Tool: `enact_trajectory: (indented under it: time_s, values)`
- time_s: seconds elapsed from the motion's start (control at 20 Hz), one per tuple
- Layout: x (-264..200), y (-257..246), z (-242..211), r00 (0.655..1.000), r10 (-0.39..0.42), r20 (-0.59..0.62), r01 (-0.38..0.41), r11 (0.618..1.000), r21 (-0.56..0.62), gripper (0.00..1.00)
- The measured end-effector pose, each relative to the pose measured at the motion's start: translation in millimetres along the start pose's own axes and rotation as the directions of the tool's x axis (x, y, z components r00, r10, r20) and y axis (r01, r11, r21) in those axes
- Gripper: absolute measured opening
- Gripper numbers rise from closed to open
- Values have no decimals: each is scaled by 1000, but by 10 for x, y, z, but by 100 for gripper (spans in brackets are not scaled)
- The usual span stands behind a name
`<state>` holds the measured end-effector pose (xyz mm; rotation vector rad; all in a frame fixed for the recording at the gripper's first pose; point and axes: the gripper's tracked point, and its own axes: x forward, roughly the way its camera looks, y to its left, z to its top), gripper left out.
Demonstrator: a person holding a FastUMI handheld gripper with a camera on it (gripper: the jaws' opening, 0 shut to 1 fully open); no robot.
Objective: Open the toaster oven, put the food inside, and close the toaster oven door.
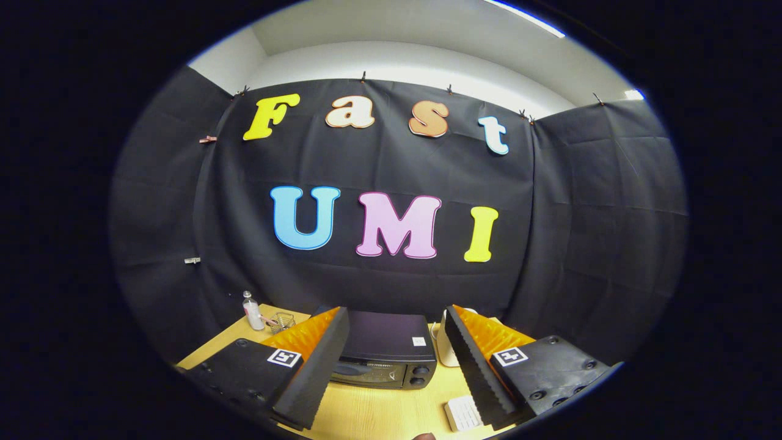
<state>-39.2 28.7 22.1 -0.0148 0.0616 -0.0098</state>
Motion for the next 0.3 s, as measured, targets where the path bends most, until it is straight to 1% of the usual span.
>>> enact_trajectory:
  time_s: [0.1,0.3]
  values:
    - [-8,-90,-4,1000,-22,8,22,1000,-9,98]
    - [-43,-100,-28,1000,-26,9,26,1000,-17,97]
